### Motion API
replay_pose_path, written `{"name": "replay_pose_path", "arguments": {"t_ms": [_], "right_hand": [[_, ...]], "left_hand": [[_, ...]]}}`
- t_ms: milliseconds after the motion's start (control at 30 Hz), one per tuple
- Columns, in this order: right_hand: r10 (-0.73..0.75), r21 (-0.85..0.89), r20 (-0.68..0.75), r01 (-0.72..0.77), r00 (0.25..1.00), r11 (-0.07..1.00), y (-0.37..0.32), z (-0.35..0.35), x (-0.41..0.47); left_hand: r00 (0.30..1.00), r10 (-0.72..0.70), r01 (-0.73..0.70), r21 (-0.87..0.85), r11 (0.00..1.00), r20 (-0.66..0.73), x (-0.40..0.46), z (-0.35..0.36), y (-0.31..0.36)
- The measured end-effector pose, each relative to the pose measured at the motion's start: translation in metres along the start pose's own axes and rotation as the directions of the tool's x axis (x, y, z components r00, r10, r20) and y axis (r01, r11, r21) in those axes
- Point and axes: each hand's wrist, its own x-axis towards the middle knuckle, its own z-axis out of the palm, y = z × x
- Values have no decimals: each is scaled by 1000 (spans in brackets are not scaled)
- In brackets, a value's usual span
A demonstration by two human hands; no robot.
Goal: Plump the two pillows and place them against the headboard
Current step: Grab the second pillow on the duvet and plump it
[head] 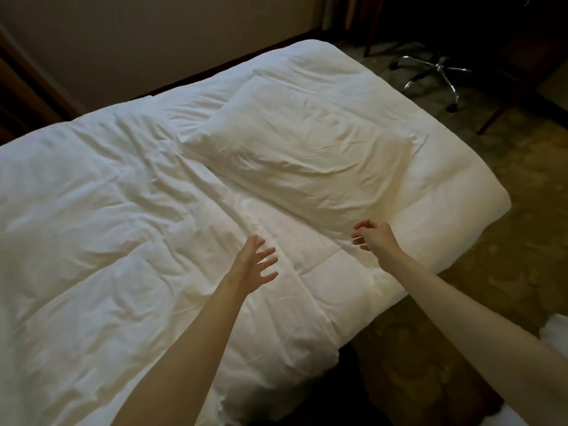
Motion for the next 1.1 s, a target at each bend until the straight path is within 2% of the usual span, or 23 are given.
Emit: {"name": "replay_pose_path", "arguments": {"t_ms": [167,400,567,667,767,867,967,1033,1100], "right_hand": [[-49,-184,42,56,998,981,-17,-34,108],[-194,-464,122,229,973,856,-50,-50,234],[-309,-540,154,342,939,769,-84,-41,307],[-349,-633,171,374,922,678,-103,-30,348],[-328,-732,204,367,922,575,-121,-16,388],[-319,-802,244,376,916,465,-128,-1,420],[-241,-841,272,352,932,411,-130,17,448],[-180,-862,276,326,944,388,-127,23,463],[-146,-882,271,306,952,359,-118,26,470]], "left_hand": [[991,-78,68,-99,993,-105,65,73,19],[975,-113,99,-79,992,-193,147,154,47],[951,-119,89,-115,989,-286,195,167,64],[926,-125,75,-150,986,-355,214,166,75],[894,-134,51,-201,978,-427,235,165,88],[847,-90,11,-152,988,-525,257,159,94],[807,-79,-16,-155,988,-585,274,148,95],[837,-104,-43,-254,966,-538,281,143,93],[900,-68,-76,-308,948,-431,284,143,91]]}}
